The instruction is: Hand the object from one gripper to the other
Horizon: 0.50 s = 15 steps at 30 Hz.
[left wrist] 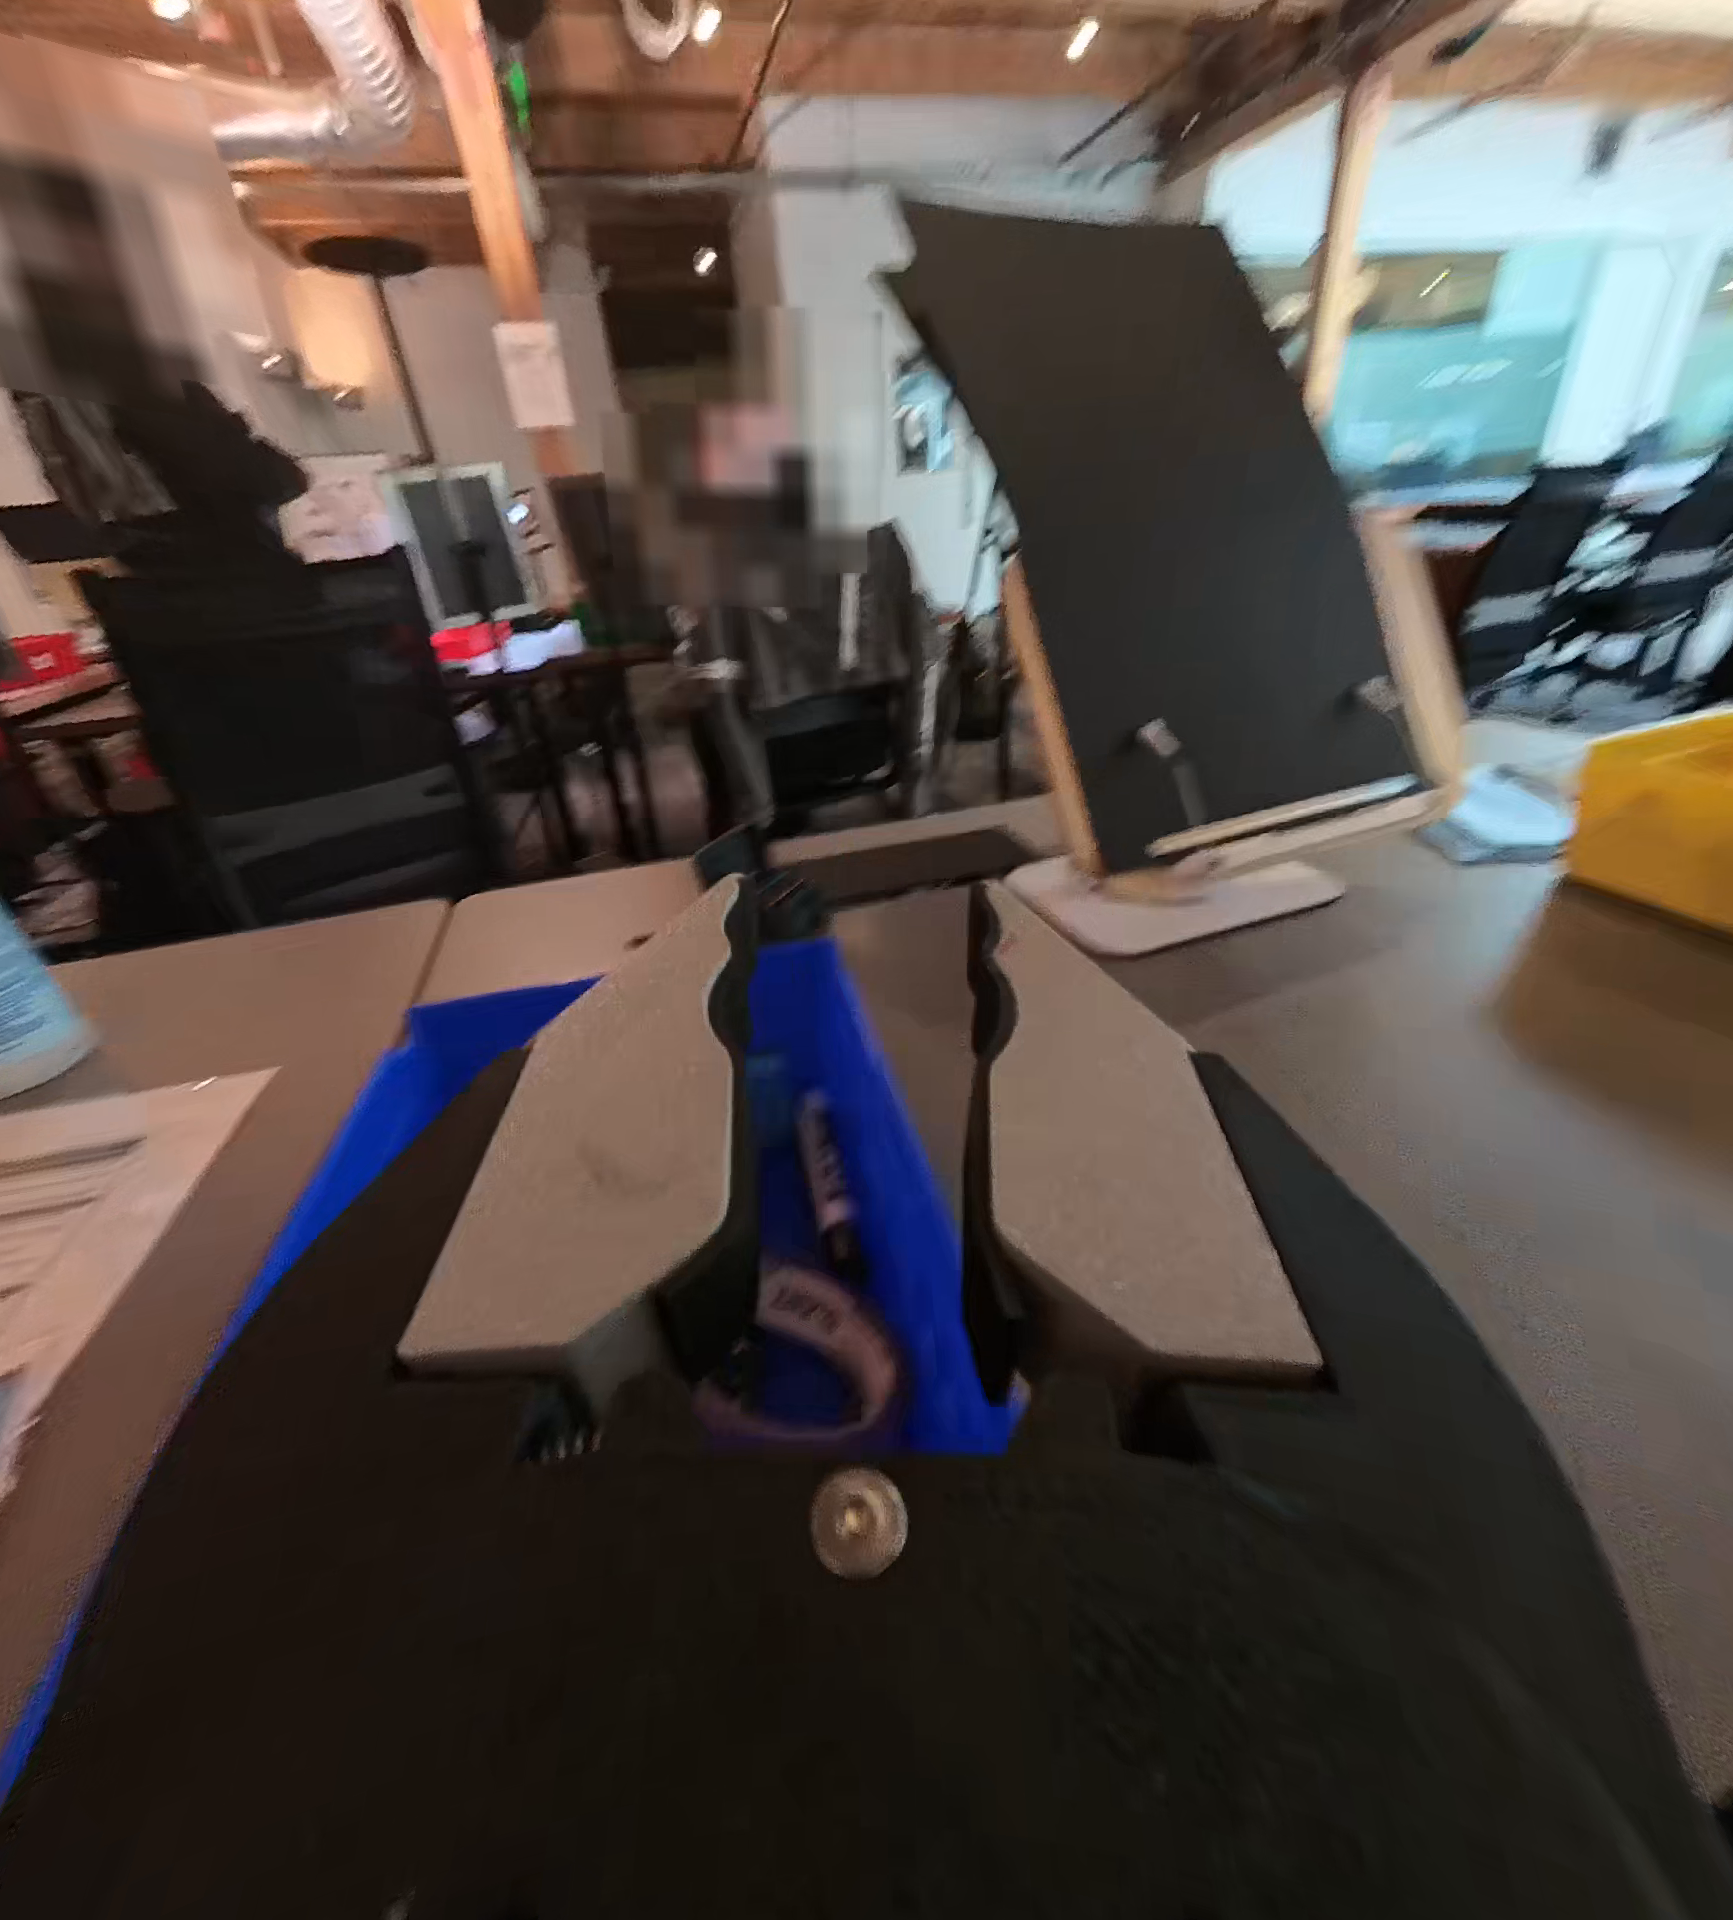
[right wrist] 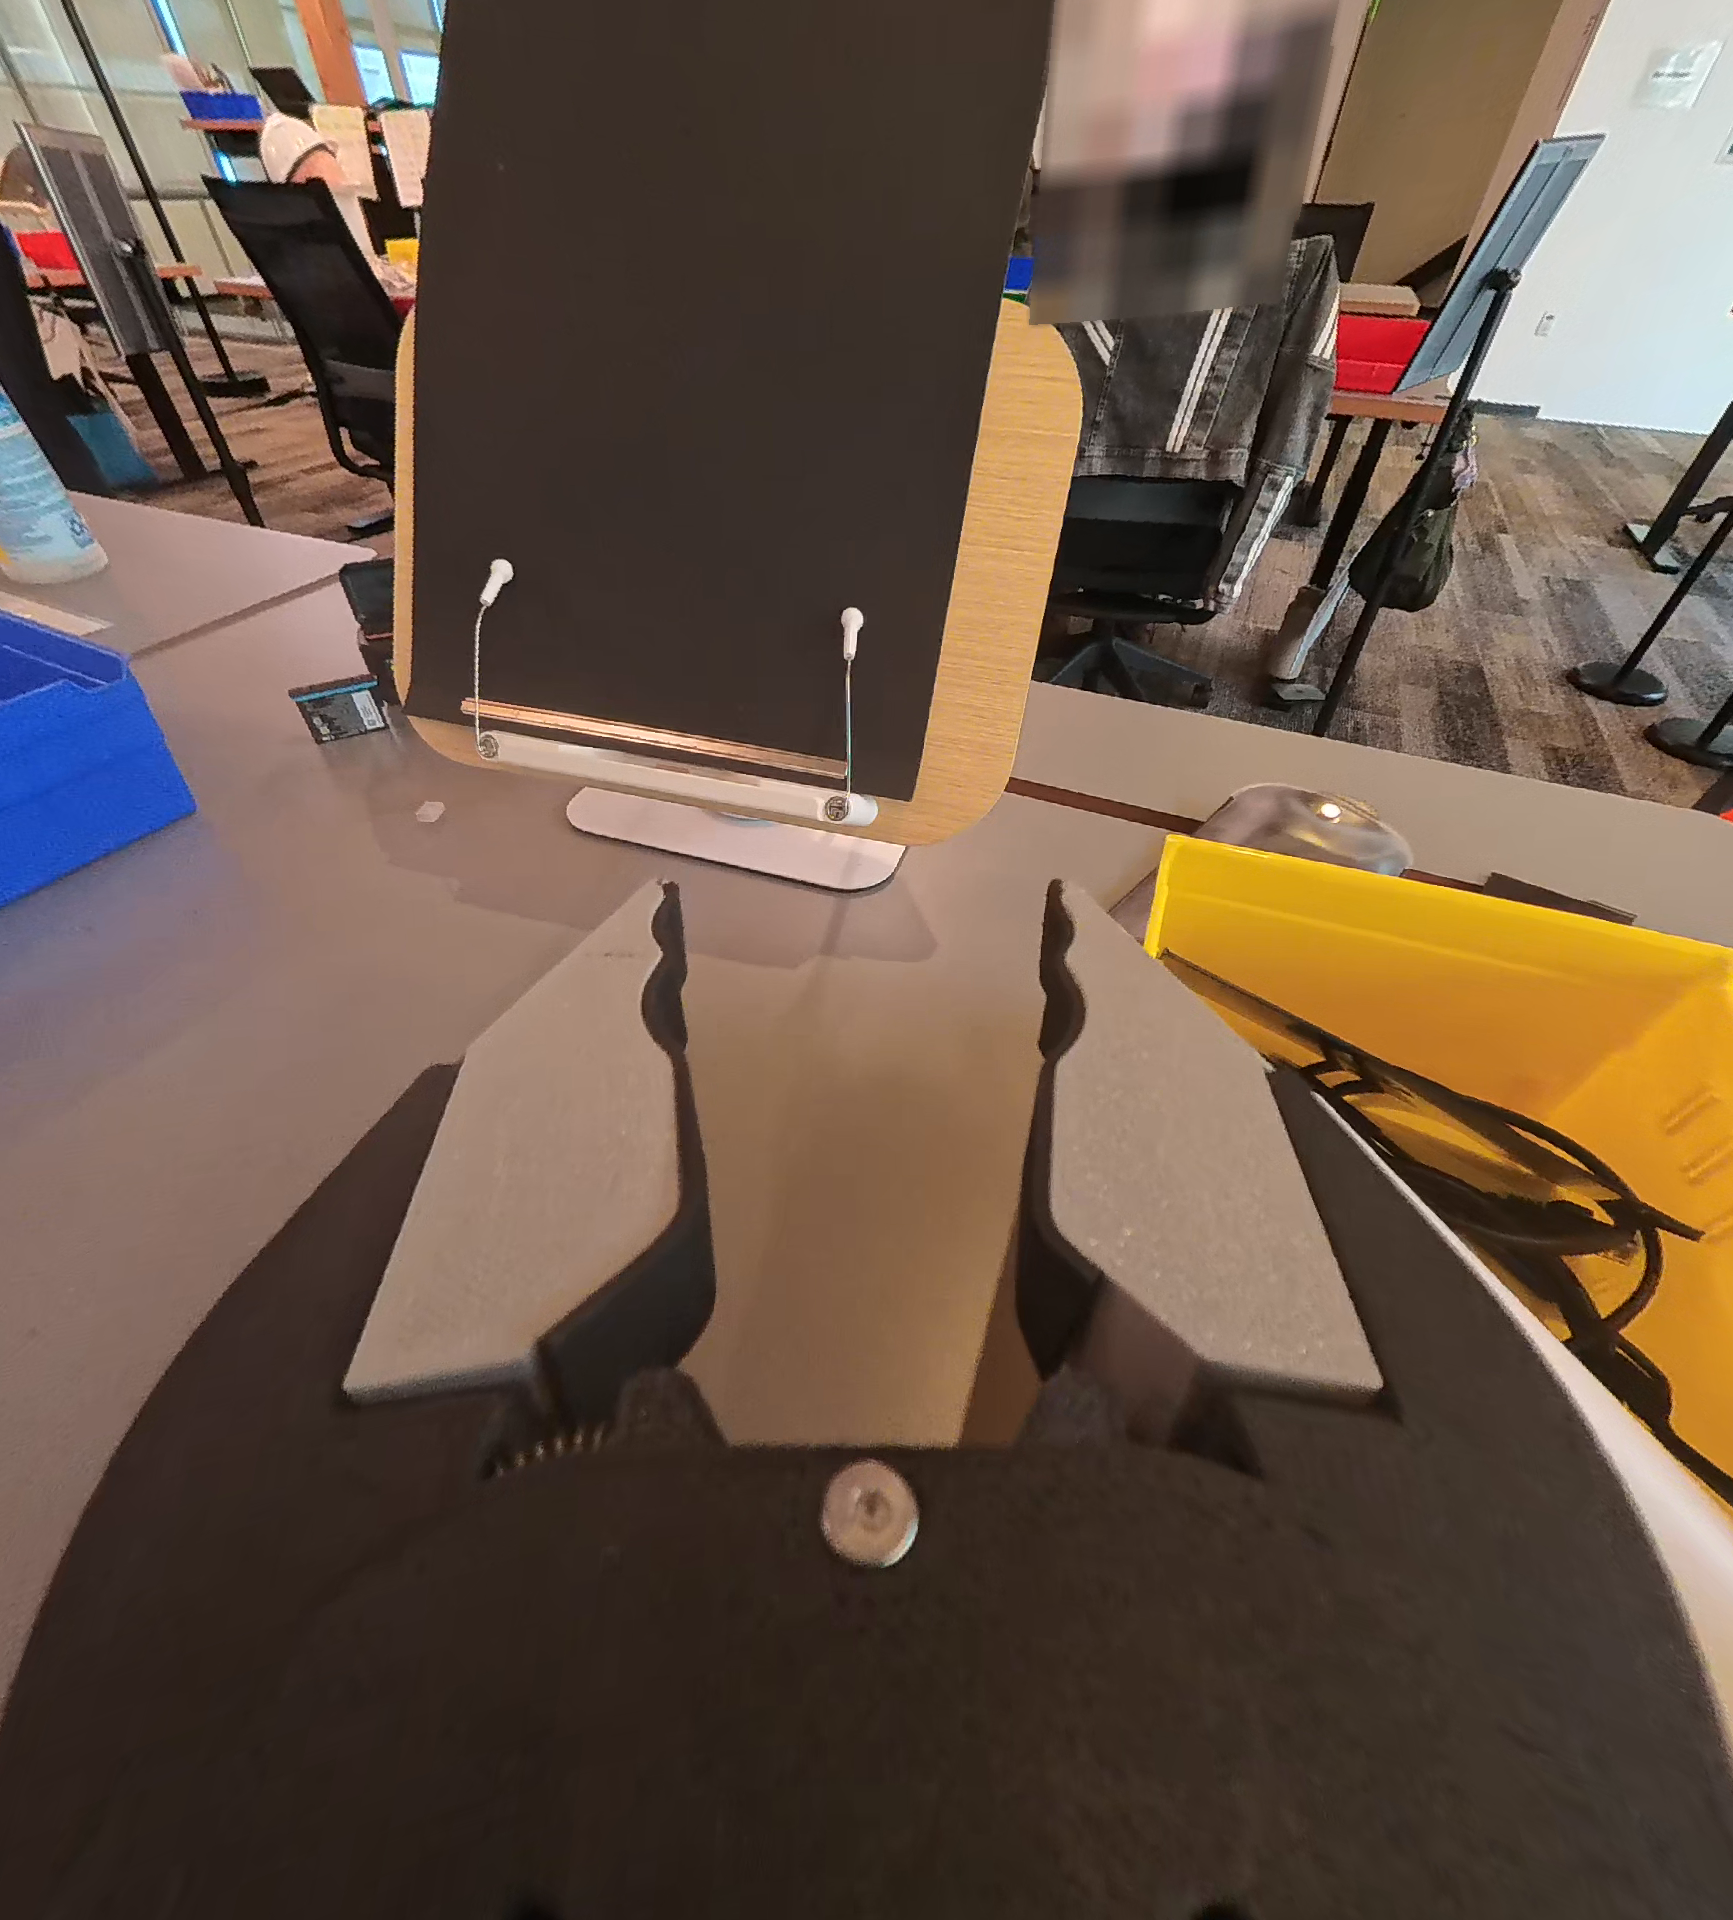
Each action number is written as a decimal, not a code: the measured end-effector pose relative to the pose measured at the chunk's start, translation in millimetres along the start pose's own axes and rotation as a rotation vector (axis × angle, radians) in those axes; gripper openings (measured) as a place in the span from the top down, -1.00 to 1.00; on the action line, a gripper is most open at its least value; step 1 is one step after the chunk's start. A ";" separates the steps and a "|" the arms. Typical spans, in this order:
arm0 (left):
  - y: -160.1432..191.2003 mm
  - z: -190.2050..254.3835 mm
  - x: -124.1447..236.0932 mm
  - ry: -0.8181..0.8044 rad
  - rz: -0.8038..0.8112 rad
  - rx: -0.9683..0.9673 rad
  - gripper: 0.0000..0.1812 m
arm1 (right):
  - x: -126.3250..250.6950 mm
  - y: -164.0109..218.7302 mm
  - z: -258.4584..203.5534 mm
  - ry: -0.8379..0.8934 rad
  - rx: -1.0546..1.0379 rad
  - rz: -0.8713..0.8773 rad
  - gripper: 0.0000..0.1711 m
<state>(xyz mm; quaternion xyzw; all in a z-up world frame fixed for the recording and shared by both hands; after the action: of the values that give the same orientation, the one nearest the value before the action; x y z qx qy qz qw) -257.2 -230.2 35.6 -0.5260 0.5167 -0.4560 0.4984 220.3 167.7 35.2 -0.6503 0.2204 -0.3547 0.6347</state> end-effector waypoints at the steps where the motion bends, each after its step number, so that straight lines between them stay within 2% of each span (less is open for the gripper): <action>1: 6.4 -6.7 -0.5 -0.050 -0.059 -0.021 0.57 | 0.2 -0.1 -0.2 0.000 0.000 0.000 0.23; 4: 35.2 -27.6 -6.3 -0.200 -0.312 -0.098 0.54 | 0.6 -0.2 -0.7 -0.002 0.000 0.002 0.23; 8: 76.0 -42.3 -24.2 -0.207 -0.544 -0.043 0.45 | 0.0 0.2 -1.7 -0.003 0.003 -0.002 0.23; 11: 100.0 -48.7 -34.6 -0.267 -0.705 -0.095 0.61 | 0.3 0.3 -2.3 -0.004 0.007 -0.004 0.24; 13: 114.2 -46.2 -39.1 -0.247 -0.830 -0.154 0.72 | 0.8 0.3 -1.9 -0.001 0.009 -0.003 0.23; 15: 122.7 -45.2 -42.2 -0.240 -0.890 -0.191 0.83 | 1.3 0.2 -1.0 -0.001 0.006 -0.001 0.23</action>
<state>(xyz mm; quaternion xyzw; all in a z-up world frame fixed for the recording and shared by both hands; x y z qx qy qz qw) -315.2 -186.7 -81.1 -0.7890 0.2193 -0.5117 0.2600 220.4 166.0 35.2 -0.6487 0.2187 -0.3553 0.6365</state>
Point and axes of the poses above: each gripper's, where its closed fingertips meet, x back along the fingers, y out of its underside, z = x × y across the jaws, the point moved 10 cm from there along x, back along the fingers, and after that the axes turned 13 degrees about y, right-handed, at the moved point
